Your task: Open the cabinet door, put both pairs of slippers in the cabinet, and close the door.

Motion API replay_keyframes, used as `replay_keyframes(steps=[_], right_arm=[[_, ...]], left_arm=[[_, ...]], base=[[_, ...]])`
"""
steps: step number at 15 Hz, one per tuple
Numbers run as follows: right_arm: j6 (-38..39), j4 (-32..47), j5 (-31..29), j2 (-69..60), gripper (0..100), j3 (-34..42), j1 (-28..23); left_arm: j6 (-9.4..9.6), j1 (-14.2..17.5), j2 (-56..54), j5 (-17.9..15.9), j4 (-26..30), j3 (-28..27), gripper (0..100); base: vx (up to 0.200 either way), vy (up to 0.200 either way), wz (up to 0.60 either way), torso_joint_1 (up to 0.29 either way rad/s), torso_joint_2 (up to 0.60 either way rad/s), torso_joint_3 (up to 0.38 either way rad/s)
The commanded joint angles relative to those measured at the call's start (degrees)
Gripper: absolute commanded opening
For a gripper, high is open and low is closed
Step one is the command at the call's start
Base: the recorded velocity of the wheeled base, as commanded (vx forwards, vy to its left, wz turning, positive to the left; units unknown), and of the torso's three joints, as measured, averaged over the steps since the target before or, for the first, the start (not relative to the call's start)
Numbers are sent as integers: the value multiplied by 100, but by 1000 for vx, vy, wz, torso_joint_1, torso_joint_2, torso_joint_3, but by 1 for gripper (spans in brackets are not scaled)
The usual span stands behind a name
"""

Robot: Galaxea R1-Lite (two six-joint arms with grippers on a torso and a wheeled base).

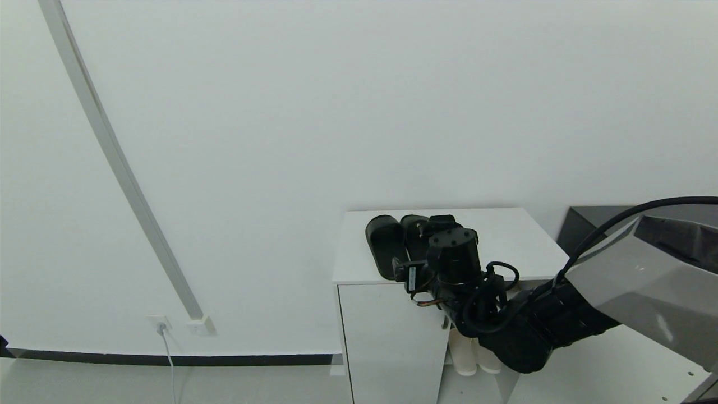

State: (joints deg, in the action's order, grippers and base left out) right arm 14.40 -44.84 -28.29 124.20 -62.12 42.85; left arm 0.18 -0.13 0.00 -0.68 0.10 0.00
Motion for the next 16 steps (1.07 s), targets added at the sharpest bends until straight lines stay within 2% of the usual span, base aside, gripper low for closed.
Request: replay_keyframes(steps=[1,9,12,16], right_arm=[[2,1,-1,-1,100,86,4],[2,-183,35,535,100,174,48],[-33,-482,35,913,100,34,22],[-60,-508,149,1309,100,-582,-145]], left_arm=[[-1,5,0,-2,-1,0,0],[-1,-4,0,-2,8,0,0],[-1,-4,0,-2,-1,0,0],[-9,-4,0,7,-1,0,0]], base=[[200,0,0,2,-2,7],[200,0,0,4,0,3],[0,0,0,0,0,0],[0,0,0,0,0,0]])
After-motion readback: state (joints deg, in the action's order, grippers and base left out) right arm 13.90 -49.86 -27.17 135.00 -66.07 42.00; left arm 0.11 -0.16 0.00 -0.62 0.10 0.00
